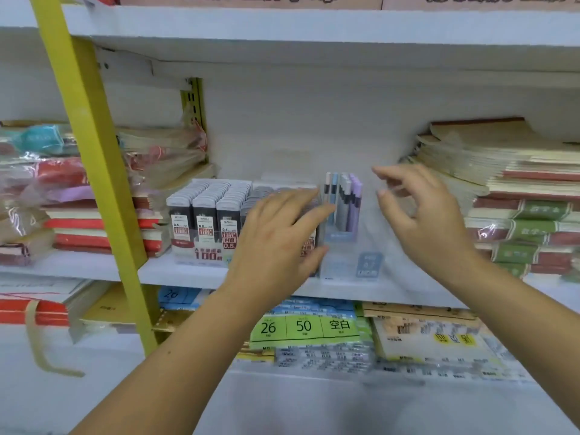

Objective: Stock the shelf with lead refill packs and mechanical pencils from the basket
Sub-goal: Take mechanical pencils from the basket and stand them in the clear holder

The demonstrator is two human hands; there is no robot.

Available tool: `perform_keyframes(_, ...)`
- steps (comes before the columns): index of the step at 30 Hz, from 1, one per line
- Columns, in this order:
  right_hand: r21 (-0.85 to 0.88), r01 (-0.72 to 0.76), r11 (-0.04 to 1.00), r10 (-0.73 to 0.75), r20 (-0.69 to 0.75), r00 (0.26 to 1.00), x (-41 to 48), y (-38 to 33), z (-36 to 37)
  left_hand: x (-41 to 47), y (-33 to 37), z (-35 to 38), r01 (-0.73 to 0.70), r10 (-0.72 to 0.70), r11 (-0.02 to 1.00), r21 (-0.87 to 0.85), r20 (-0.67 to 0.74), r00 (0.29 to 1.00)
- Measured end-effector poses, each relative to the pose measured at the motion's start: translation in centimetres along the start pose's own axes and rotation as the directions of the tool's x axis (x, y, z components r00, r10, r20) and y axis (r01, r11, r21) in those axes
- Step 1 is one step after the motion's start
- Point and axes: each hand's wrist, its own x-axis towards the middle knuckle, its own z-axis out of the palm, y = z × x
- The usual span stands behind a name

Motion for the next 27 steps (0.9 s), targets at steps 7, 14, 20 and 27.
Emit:
perform_keyframes(7,0.255,-0.316,0.914,0.224,0.332,0.916,-19.2,-1.0,6.7,-18.8,2.8,6.2,0.260,-0.182,0.933,-0.251,0.296,0.938)
perform_keyframes(14,-0.258,-0.865,0.431,0.688,0.713,0.130,-44.3,2.2,16.3,-38.2,4.1,12.0,0.705,-0.216,0.707,-0.054,0.933,0.288)
perform_keyframes(20,-0.432,-0.883,0.182,0.747,0.645,-0.162,-51.8,2.0,20.2,-44.9,3.8,18.2,0.792,-0.256,0.598,0.120,0.965,0.047)
perform_keyframes(27,-0.393,-0.918,0.052,0.784,0.585,-0.207,-54.6,1.0,22.7,-46.7,4.1,25.9,0.727,-0.248,0.664,0.177,0.969,-0.010)
